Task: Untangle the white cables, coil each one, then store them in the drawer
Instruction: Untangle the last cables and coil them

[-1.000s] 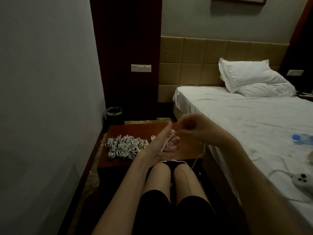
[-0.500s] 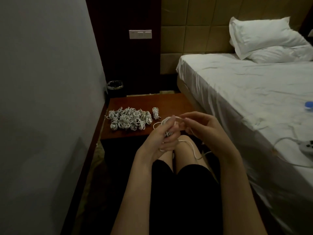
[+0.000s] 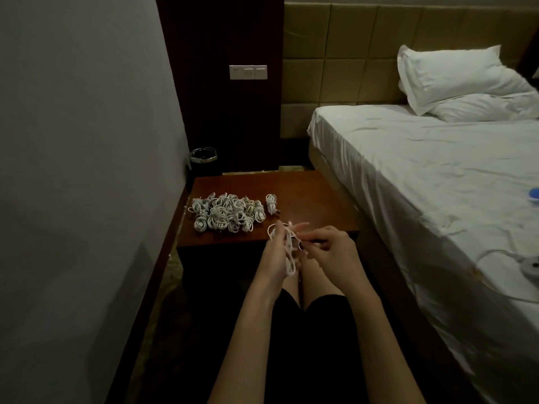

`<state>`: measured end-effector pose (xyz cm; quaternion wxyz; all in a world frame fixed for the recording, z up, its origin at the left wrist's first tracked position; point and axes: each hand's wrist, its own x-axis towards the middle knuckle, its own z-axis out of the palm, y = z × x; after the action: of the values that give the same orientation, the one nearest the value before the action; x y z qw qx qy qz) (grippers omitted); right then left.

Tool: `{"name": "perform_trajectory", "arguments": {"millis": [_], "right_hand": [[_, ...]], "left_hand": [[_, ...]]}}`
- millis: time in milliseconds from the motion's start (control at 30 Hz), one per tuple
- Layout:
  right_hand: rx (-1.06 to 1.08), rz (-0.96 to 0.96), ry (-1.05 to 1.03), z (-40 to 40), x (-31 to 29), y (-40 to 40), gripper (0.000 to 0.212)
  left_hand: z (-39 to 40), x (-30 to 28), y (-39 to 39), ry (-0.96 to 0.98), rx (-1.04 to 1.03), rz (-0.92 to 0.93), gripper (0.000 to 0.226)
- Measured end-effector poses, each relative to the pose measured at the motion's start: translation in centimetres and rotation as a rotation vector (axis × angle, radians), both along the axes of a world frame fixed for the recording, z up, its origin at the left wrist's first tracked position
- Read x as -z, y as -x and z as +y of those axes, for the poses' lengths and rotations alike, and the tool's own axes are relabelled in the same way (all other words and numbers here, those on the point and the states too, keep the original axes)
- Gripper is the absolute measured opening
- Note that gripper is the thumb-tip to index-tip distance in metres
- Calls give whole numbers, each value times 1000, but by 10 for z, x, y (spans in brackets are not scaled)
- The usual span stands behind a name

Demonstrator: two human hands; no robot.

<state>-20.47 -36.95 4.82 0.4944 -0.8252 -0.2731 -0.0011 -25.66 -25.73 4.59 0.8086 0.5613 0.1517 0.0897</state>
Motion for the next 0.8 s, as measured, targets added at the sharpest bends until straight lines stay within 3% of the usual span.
{"name": "perform_trajectory", "arguments": {"millis": [67,167,367,500,633,800], "right_hand": [[-34,20,-16,-5,-1,-2,16],[-67,-15,0,0,-6,4,10],[-235,3,301,11,-16,16,8],[-378,96,331,-3,-35,18,20],[-387,158,306,-8,-44,20,16],[-320,92,346,-23,-54,14,9]], "left_hand": [[7,-2,1,123,-100,-50,55],[5,-10,4,455,-117,-171,50],[7,-8,11,636,-223,-244,49],[9,-8,11,656,-205,-252,47],[6,-14,11,643,-208,-268,49],[18,-8,13,654,-213,-256,51]]}}
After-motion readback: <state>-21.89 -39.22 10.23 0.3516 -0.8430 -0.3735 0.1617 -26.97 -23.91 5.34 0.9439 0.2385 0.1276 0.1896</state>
